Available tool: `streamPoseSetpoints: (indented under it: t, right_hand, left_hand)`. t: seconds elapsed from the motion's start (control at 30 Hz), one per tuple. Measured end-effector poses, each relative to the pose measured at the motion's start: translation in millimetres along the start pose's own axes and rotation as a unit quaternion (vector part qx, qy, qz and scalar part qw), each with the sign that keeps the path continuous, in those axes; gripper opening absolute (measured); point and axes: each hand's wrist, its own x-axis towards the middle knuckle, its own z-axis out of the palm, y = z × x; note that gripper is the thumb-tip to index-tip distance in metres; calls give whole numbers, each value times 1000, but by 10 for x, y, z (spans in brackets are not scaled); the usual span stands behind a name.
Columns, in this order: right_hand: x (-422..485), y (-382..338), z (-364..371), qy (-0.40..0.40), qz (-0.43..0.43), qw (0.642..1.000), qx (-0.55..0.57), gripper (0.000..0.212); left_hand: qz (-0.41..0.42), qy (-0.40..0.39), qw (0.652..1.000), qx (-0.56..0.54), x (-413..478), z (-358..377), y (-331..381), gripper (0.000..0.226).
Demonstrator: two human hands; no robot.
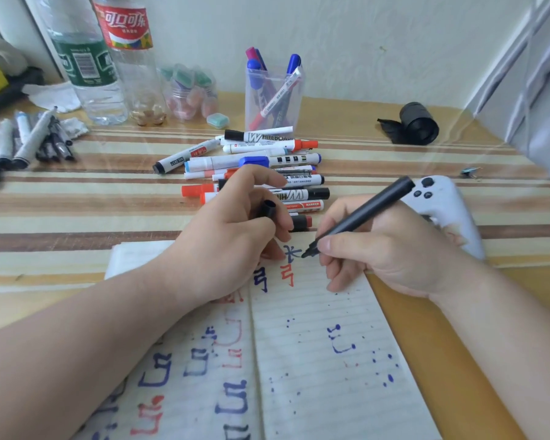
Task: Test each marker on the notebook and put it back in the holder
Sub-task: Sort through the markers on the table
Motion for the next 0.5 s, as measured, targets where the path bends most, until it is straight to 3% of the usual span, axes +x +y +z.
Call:
streamPoseSetpoints:
  t: [0.17, 0.5]
  right_hand:
    - [0, 31, -14, 11, -37, 997, -74, 8]
    - [-4, 63, 1, 22, -52, 995, -83, 8]
  left_hand:
    - [14, 11, 1000, -2, 20, 4, -45, 51]
    - [39, -8, 998, 41, 14, 7, -71, 52]
